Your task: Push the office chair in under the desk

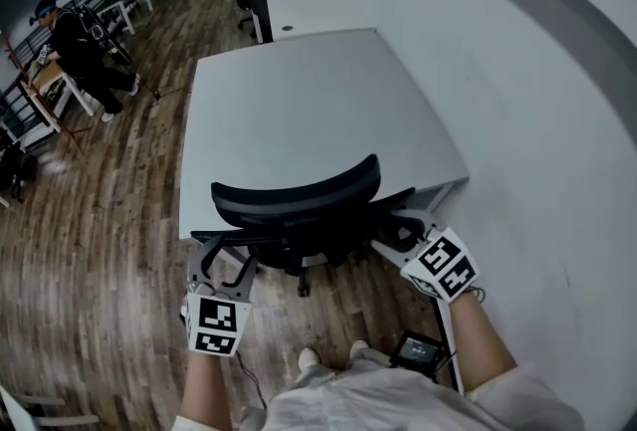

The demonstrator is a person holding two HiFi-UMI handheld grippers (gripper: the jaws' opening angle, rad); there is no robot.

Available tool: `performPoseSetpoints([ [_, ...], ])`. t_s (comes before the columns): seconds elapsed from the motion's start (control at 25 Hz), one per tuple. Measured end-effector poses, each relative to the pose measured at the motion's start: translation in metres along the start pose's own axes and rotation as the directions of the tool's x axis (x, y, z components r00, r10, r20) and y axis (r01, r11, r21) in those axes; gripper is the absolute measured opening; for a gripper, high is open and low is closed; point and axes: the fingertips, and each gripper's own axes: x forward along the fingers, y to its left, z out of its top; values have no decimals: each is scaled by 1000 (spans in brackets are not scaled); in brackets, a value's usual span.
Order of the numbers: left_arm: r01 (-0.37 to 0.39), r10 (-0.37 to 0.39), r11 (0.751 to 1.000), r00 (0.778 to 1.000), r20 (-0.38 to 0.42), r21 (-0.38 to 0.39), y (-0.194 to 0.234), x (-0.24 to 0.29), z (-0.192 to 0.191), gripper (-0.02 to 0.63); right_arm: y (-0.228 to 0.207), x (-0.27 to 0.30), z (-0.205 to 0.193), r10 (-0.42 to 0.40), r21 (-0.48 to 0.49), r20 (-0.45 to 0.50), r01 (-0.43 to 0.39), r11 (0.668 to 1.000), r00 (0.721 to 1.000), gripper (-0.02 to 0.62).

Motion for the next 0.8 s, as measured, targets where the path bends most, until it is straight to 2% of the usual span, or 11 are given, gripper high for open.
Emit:
performPoseSetpoints([
  [0.2, 82, -71, 987, 994, 83, -141, -31, -17, 9, 226, 34, -16, 6, 35, 140, 154, -57, 989, 987, 222],
  [0.28, 110, -89, 976, 989, 117, -187, -44, -22, 13, 159, 48, -22, 9, 48, 158, 200, -81, 984, 979, 206],
  [0.4, 134, -97, 958, 983, 156, -252, -58, -27, 16, 138, 67, -27, 16, 70, 177, 266, -120, 977, 961, 195],
  [0.48, 160, -110, 942, 978, 178, -294, -66, -29, 19, 104, 74, -28, 15, 70, 181, 287, -126, 975, 955, 152],
  [0.6, 189, -127, 932, 969, 211, -310, -74, -32, 22, 39, 77, -32, 12, 75, 215, 315, -149, 965, 946, 97],
  [0.8, 206, -132, 927, 962, 240, -313, -74, -33, 25, 2, 74, -33, 12, 63, 271, 352, -167, 948, 934, 54],
])
